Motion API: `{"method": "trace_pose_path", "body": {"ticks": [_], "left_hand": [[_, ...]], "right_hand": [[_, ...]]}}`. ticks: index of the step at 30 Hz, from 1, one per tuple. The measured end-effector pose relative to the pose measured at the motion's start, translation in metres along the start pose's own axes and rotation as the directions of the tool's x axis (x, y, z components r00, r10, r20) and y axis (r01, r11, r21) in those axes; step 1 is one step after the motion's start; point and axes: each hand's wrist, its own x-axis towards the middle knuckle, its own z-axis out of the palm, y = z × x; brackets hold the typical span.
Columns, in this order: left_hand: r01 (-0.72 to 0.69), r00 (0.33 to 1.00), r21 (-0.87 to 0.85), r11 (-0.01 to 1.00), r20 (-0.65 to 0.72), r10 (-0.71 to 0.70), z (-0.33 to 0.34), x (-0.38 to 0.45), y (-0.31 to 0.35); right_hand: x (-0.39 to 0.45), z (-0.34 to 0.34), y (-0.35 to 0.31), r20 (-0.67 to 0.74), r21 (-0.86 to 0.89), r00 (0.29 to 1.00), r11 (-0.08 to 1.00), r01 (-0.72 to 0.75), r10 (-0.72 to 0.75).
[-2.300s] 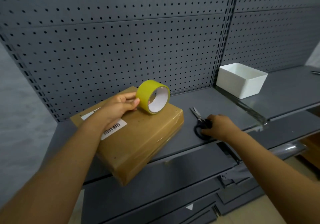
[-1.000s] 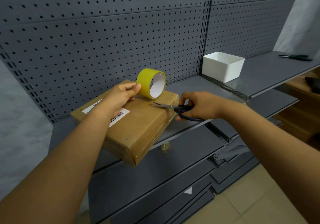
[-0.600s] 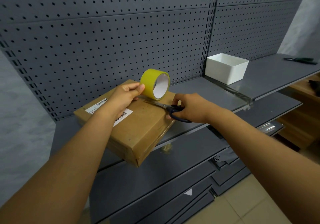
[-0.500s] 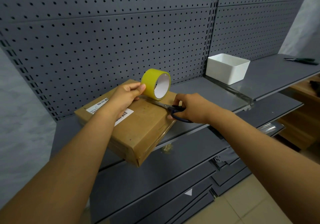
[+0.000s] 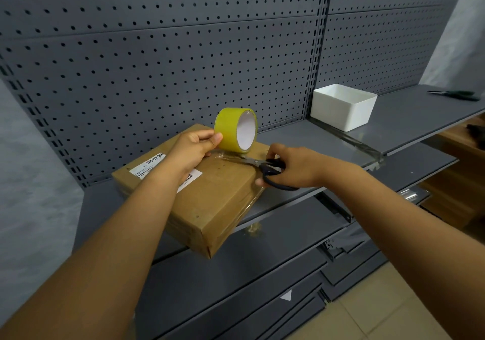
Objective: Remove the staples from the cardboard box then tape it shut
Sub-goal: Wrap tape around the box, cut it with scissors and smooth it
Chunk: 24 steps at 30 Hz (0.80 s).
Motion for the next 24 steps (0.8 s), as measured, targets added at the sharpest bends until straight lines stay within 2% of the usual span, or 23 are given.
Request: {"method": "trace_pose_path", "body": {"ticks": [5, 10, 13, 16, 24], "left_hand": [[-0.001, 1.0, 0.008, 1.0, -0.01, 0.001, 0.0, 0.002, -0.001], [0.01, 1.0, -0.017, 1.0, -0.03, -0.01, 0.004, 0.001, 0.002], [0.02, 0.999, -0.015, 1.0, -0.036, -0.02, 0.005, 0.003, 0.005], [0.012, 1.0, -0.003, 1.0, -0.014, -0.012, 0.004, 0.005, 0.006], [-0.004, 0.999, 0.0, 1.0, 0.037, 0.004, 0.006, 0.009, 0.007]], "right_hand": [[-0.006, -0.014, 0.016, 0.041, 0.043, 0.998, 0.998, -0.055, 0.053], [-0.009, -0.025, 0.054, -0.049, 0.074, 0.984, 0.983, -0.168, 0.172], [-0.001, -0.016, 0.072, -0.127, 0.016, 0.959, 0.967, -0.253, 0.253], [0.011, 0.0, 0.078, -0.065, -0.047, 0.953, 0.954, -0.298, 0.294], [0.046, 0.022, 0.087, -0.042, -0.266, 0.978, 0.941, -0.207, 0.204]]}}
